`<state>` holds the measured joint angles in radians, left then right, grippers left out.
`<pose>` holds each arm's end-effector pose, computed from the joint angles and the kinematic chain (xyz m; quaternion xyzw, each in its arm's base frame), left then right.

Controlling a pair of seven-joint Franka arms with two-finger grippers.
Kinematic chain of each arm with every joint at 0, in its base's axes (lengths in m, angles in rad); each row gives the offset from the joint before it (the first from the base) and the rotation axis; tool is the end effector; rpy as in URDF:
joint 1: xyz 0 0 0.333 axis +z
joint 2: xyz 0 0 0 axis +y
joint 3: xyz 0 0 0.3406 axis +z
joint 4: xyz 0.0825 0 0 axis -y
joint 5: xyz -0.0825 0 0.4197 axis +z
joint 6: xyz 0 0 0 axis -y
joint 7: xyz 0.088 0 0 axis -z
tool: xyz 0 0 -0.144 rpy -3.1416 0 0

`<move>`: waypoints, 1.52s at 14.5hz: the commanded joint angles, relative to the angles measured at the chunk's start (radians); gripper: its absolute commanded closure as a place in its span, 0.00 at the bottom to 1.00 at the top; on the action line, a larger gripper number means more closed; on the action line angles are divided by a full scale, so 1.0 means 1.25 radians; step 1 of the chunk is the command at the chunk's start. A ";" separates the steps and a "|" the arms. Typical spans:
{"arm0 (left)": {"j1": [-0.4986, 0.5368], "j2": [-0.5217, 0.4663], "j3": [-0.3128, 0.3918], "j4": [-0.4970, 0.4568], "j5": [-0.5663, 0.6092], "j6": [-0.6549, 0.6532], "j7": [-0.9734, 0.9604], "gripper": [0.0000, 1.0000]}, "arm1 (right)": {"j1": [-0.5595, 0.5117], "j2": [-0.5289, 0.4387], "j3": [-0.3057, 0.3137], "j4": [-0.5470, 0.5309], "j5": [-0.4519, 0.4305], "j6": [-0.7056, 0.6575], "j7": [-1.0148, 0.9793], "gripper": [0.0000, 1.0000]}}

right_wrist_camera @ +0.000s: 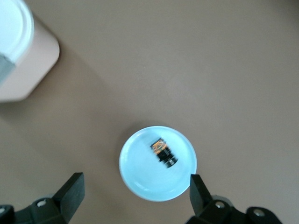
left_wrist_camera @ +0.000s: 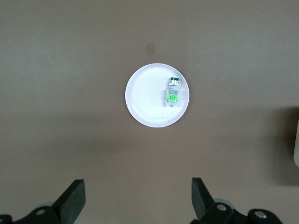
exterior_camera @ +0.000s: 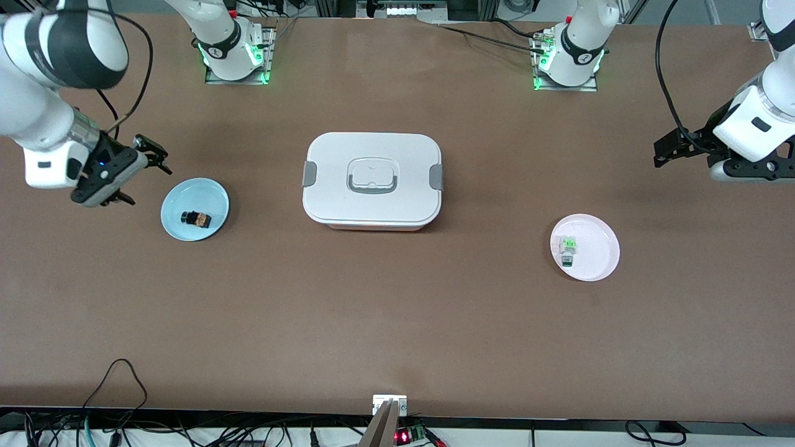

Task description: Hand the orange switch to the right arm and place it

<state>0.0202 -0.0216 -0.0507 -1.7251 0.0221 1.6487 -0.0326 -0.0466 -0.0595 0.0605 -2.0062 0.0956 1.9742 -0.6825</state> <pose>0.5819 -0.0150 0.5530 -0.9996 0.0001 0.0270 0.0124 0.5747 0.0177 0.4594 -0.9451 -0.3237 -0.0269 0.0356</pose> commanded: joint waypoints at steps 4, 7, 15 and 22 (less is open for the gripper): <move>0.000 -0.009 -0.001 0.006 0.015 -0.014 0.015 0.00 | 0.003 -0.033 0.003 0.150 -0.082 -0.214 0.326 0.00; 0.001 -0.009 -0.001 0.006 0.014 -0.014 0.015 0.00 | 0.002 -0.026 0.002 0.266 -0.094 -0.298 0.373 0.00; 0.002 -0.005 -0.001 0.007 0.015 -0.024 0.011 0.00 | 0.065 0.061 -0.051 0.412 -0.080 -0.314 0.461 0.00; 0.003 -0.005 -0.001 0.007 0.019 -0.026 0.011 0.00 | 0.061 0.065 -0.053 0.407 -0.058 -0.328 0.542 0.00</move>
<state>0.0224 -0.0216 -0.0498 -1.7248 0.0235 1.6335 -0.0323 0.0197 0.0193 0.0063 -1.5211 0.0067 1.5969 -0.0289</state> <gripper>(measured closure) 0.000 0.000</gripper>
